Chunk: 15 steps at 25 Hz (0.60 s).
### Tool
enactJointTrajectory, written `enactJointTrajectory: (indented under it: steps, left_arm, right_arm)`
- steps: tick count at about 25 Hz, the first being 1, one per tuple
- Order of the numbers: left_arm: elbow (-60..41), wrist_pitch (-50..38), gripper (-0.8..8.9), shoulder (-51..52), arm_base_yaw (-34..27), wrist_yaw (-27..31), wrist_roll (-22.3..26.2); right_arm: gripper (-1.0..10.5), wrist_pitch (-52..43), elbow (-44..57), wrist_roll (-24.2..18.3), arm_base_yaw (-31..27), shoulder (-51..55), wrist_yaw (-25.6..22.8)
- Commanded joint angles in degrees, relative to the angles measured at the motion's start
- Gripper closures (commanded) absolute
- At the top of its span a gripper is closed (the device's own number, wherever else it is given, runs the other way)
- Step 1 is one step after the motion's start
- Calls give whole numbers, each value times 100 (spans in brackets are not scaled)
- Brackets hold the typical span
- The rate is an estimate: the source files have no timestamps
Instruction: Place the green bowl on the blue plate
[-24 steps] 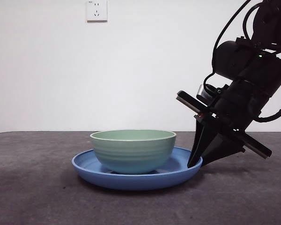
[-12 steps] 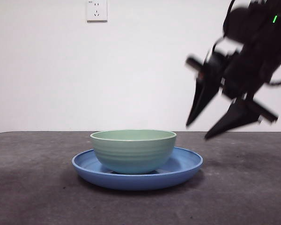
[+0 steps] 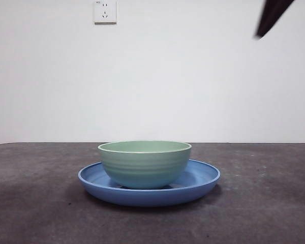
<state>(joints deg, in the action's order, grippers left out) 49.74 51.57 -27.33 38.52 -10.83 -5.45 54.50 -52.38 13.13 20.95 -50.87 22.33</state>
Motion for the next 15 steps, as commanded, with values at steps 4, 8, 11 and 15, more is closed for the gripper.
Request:
enactJointTrajectory:
  steps: [4,8,11,15]
  left_arm:
    - [46,-59,157,-28,33,-13,-15]
    - [46,-59,157,-28,33,-13,-15]
    - [46,-55,157,-28,33,-13,-13]
    - [46,-22,157,-28,33,-11,-13]
  right_arm:
    - [355,704,-96,-573,37,1025,15]
    - [356,872,-96,-612,37,1779,17]
    - [357,990,-96,-612,37,2262,17]
    - [357,1174,-96,-643,35,2728,20]
